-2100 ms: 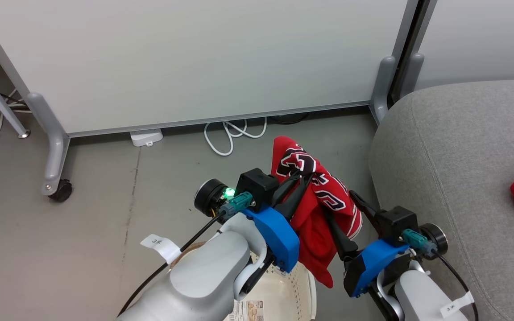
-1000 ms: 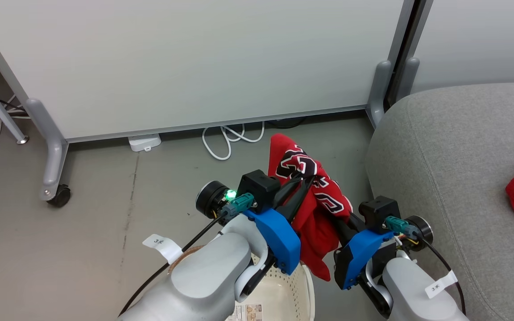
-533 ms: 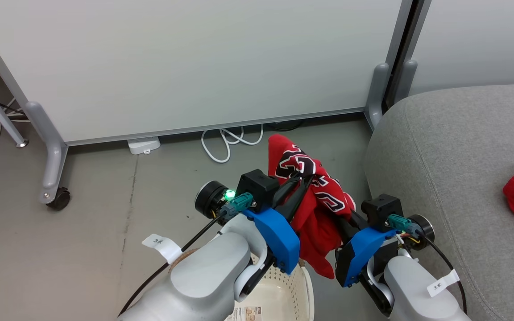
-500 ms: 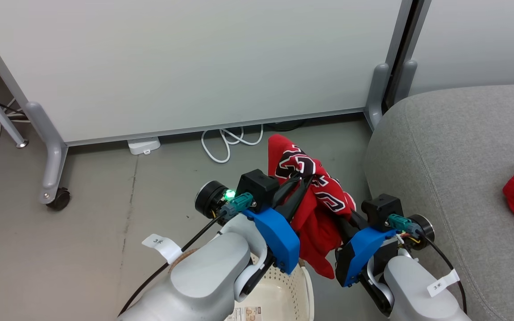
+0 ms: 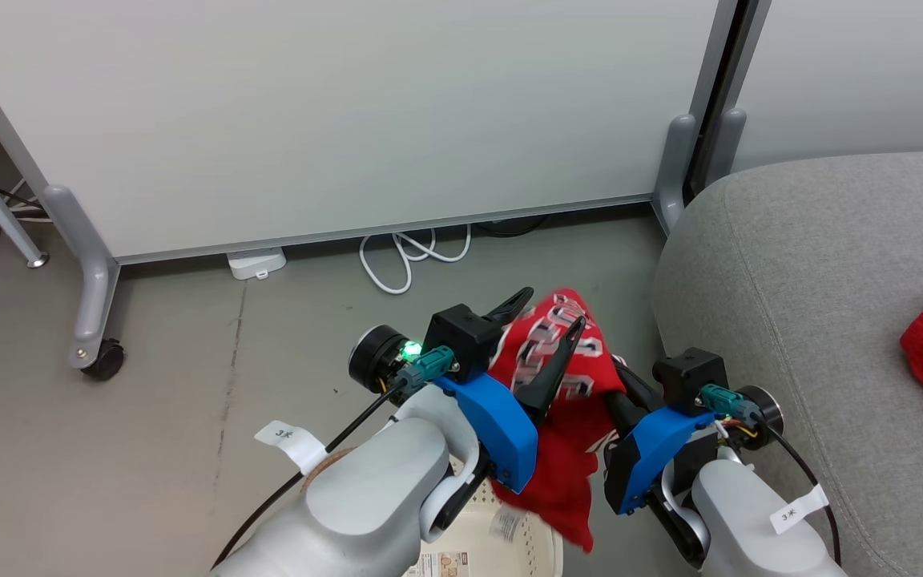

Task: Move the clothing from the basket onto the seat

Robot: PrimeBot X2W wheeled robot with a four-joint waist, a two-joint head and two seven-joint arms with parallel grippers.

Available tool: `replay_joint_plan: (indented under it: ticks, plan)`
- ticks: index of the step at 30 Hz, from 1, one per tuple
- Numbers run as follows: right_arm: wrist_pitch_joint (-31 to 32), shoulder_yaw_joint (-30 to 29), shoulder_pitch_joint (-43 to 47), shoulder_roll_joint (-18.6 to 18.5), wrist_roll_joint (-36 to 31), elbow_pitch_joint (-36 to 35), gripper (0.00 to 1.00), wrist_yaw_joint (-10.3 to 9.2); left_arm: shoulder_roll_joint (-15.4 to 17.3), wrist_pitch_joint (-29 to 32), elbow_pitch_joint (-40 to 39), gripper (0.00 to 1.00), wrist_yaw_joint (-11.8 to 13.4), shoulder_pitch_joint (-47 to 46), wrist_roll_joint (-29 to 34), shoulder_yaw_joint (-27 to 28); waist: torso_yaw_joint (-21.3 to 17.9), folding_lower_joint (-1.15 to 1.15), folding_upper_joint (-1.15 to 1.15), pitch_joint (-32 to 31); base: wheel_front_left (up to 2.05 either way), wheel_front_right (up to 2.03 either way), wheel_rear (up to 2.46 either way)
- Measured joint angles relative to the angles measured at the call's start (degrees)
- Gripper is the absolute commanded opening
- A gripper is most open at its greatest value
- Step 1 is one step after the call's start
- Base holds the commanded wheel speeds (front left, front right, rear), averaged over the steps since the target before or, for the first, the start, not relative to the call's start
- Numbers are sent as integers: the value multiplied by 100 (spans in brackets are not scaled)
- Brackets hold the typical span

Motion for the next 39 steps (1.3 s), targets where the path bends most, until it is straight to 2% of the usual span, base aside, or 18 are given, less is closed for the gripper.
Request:
replay_joint_plan:
  ticks: [8, 14, 20, 28, 39]
  plan:
    - [0, -66, 22, 0, -11, -24, 0, 0, 0, 0, -65, 100, 42, 57, 56, 141, 10, 0, 0, 14, 0, 0, 0]
    - [0, -146, 41, 0, -30, -70, 0, 0, 2, -1, -400, 100, 113, 408, 482, 603, 15, 0, 0, 39, 0, 0, 0]
    - [0, -225, 66, 0, -80, -145, 0, 0, 105, -1, -959, 100, 114, 996, 1106, 1298, 21, 0, 0, 79, 0, 0, 0]
    - [-1, -313, 91, 0, -127, -209, 0, 0, 212, -1, -1567, 100, -89, 1928, 2068, 2172, 42, 0, 0, 122, 0, 0, 0]
    - [-1, -302, 172, 0, -127, -258, 0, 0, 129, -1, -1952, 100, -380, 2920, 2729, 3374, -9, 0, 0, 61, 0, 0, 0]
